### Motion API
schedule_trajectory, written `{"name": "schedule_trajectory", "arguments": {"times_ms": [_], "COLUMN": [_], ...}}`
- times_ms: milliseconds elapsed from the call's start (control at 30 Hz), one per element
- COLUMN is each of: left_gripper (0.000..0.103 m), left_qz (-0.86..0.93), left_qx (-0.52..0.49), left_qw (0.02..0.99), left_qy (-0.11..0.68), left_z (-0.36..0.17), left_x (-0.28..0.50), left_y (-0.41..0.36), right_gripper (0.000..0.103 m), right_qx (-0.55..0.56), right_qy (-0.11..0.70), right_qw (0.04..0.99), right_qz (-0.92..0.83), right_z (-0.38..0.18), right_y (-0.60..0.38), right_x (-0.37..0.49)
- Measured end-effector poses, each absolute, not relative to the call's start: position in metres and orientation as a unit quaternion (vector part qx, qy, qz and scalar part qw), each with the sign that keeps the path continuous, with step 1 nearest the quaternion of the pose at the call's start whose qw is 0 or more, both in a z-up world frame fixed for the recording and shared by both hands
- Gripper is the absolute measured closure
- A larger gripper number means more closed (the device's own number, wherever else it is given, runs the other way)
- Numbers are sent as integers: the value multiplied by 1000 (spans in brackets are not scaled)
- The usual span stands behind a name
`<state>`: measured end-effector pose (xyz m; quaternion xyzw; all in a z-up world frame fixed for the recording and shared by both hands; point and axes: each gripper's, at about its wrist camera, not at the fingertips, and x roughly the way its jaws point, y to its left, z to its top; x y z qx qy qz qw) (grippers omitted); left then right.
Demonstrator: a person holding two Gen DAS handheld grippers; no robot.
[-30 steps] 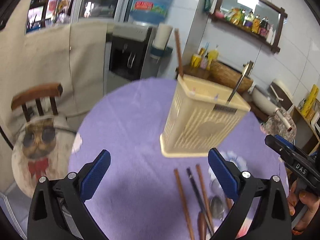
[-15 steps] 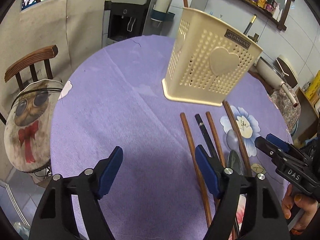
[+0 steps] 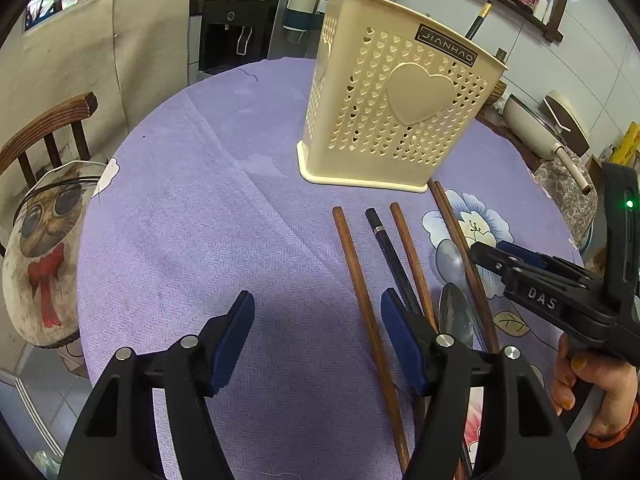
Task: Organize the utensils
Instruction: 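Move both open tools back down to the remaining chopsticks, then grasp a brown chopstick with the left tool while the right tool grasps another brown chopstick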
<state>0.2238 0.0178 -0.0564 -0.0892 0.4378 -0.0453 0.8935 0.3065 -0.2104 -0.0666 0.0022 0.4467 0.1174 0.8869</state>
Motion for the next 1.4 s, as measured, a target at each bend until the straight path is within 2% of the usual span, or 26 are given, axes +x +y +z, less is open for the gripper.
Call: {"name": "schedule_trajectory", "arguments": {"times_ms": [433,733,900,1333,1400], "left_gripper": [42,63,80,82,85], "left_qz": [-49,-46,-30,-23,-17], "left_qx": [-73,-47,-30,-39,-35], "left_qw": [890,887,888,886,888], "left_qy": [448,458,459,461,458], "left_z": [-61,-66,-67,-65,-66], "left_x": [232,248,258,272,270], "left_y": [6,-10,-18,-26,-28], "right_gripper": [67,74,75,82,84], "right_qx": [-33,-43,-41,-37,-38], "right_qy": [454,445,445,442,440], "right_qw": [885,889,889,891,892], "right_qz": [101,99,101,93,92], "right_z": [-72,-73,-72,-73,-73], "right_y": [-196,-188,-188,-182,-181], "right_x": [323,335,343,366,367]}}
